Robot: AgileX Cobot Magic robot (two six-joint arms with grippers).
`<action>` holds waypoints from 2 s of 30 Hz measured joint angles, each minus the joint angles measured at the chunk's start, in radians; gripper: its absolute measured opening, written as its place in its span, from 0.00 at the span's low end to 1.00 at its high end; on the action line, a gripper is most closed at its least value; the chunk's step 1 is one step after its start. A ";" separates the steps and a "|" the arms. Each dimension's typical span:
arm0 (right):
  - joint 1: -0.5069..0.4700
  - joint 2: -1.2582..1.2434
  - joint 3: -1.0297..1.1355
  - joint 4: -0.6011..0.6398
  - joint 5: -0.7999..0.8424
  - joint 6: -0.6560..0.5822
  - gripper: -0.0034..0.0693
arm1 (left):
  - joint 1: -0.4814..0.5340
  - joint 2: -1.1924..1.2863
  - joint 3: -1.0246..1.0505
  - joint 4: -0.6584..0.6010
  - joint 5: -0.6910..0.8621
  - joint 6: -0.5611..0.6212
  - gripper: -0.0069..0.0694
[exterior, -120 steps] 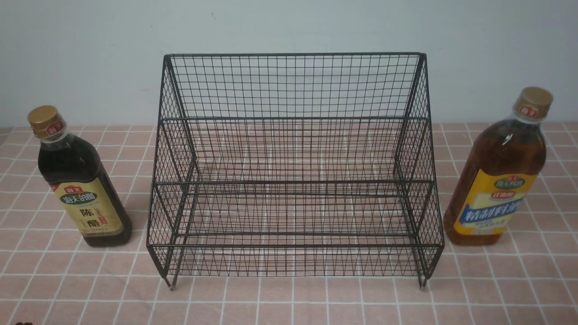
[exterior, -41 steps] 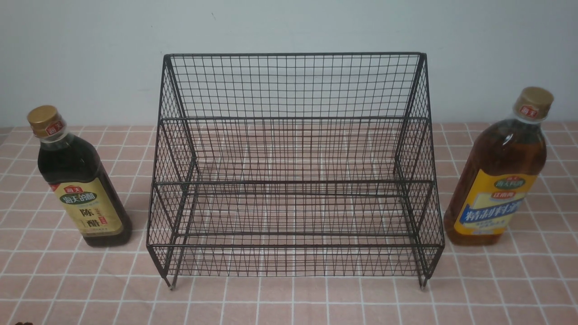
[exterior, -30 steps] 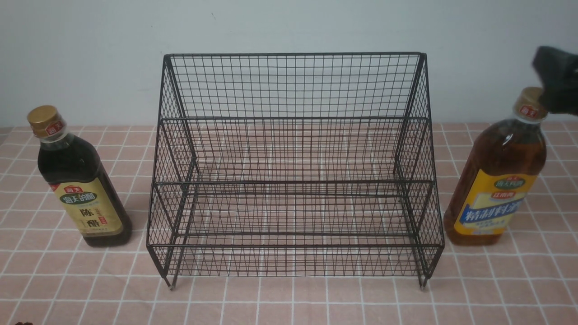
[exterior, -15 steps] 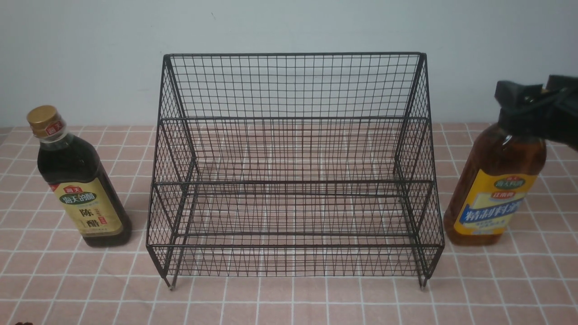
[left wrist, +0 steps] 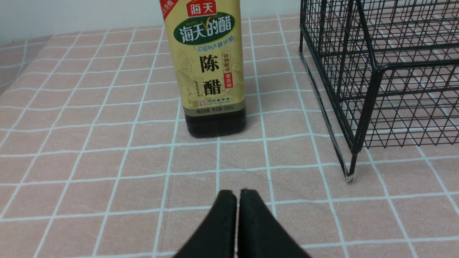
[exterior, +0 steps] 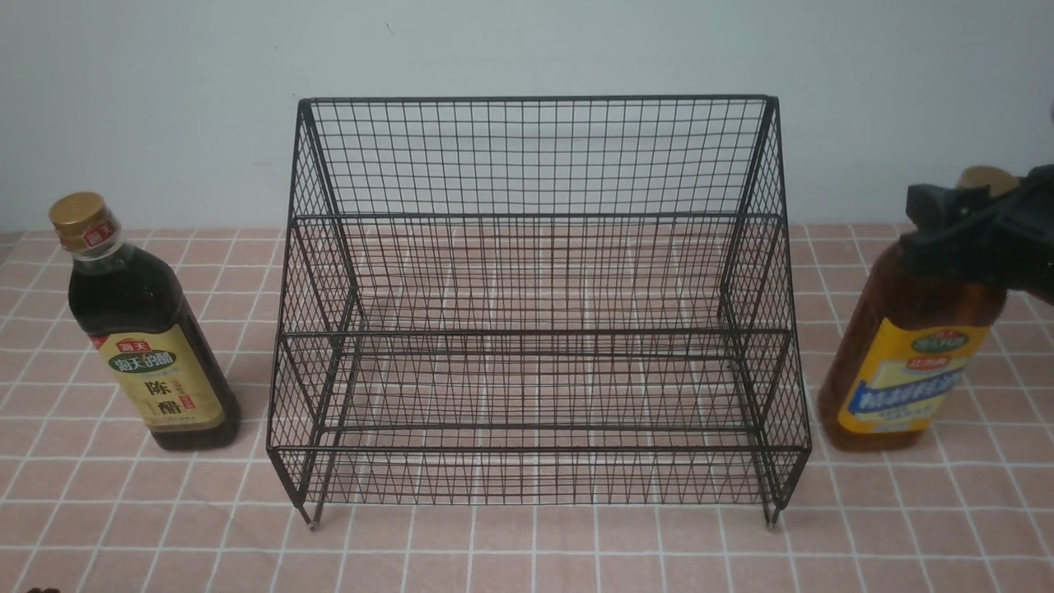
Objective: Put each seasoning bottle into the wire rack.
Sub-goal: Use the right arm to grab the condiment bottle closest to it, then use the right arm to put the condiment bottle back on the shelf
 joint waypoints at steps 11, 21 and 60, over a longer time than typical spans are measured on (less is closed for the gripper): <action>0.003 -0.191 -0.294 -0.010 0.209 0.010 0.47 | 0.000 0.000 0.000 0.000 0.000 0.000 0.08; 0.191 -0.142 -0.544 0.000 0.223 0.028 0.47 | 0.000 0.000 0.000 0.000 0.000 0.000 0.08; 0.341 0.242 -0.659 0.012 0.211 0.167 0.47 | -0.001 0.000 0.000 0.000 0.000 0.000 0.08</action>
